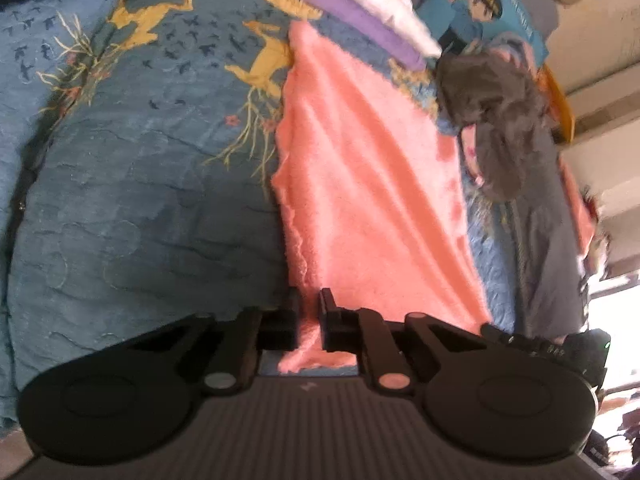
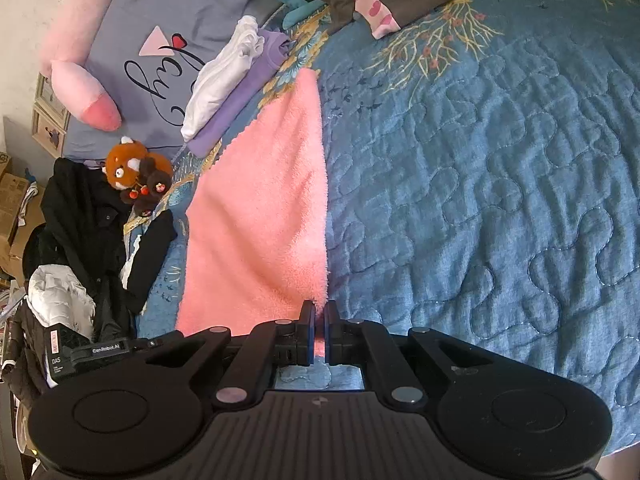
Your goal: Fold clothes
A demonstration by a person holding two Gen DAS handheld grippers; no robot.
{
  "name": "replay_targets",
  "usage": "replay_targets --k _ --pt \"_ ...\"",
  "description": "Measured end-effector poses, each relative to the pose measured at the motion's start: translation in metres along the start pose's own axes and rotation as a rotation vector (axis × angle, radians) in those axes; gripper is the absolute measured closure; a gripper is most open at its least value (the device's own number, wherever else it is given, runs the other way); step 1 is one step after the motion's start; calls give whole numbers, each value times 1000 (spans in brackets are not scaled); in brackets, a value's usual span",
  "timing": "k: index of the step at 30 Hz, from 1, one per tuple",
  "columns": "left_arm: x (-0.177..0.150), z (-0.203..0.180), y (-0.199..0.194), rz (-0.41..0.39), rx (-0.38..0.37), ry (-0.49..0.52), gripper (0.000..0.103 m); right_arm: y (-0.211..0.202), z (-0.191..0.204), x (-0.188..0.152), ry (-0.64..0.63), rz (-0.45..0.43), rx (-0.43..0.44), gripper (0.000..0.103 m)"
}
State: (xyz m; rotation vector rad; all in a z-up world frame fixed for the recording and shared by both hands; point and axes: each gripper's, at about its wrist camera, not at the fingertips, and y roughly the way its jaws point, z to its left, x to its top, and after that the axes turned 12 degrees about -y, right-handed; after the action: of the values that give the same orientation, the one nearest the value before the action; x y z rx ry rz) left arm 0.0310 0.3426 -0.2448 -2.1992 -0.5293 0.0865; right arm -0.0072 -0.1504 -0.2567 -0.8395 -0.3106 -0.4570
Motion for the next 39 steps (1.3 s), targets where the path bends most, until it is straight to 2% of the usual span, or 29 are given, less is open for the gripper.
replay_targets --k 3,8,13,16,23,28,29,30,31,33,34,35,36,39 --pt "-1 4 -9 -40 -25 -57 98 -1 1 1 -6 -7 3 98" --pt "-9 8 -24 -82 -25 -118 98 -3 3 0 -17 -10 18 99" --pt "-27 13 -46 -130 -129 -191 98 -8 5 -1 -19 -4 29 99" --pt "-40 21 -62 -149 -155 -232 98 -12 2 -4 -4 17 24 99" --pt "-70 37 -71 -135 -132 -309 99 -19 -14 -18 61 71 29 99" --pt "-68 38 -66 -140 -81 -306 99 -20 -16 -21 64 70 33 99" --pt "-66 37 -66 -151 -77 -294 96 -20 -15 -20 58 68 36 98" --pt "-62 36 -67 -155 -74 -281 85 -20 -14 -20 52 66 39 95" --pt "-58 35 -65 -153 -71 -272 67 -21 -13 -19 51 60 35 93" --pt "-49 34 -60 -149 -62 -265 51 -21 -13 -18 53 47 23 86" --pt "-45 35 -56 -140 -60 -267 40 -22 -14 -18 60 35 15 73" --pt "-41 35 -52 -130 -57 -270 35 -24 -16 -18 67 20 9 61" --pt "-37 37 -47 -119 -47 -278 29 -25 -18 -17 70 13 9 58" --pt "-31 42 -34 -86 -55 -296 28 -25 -22 -15 79 14 9 56"
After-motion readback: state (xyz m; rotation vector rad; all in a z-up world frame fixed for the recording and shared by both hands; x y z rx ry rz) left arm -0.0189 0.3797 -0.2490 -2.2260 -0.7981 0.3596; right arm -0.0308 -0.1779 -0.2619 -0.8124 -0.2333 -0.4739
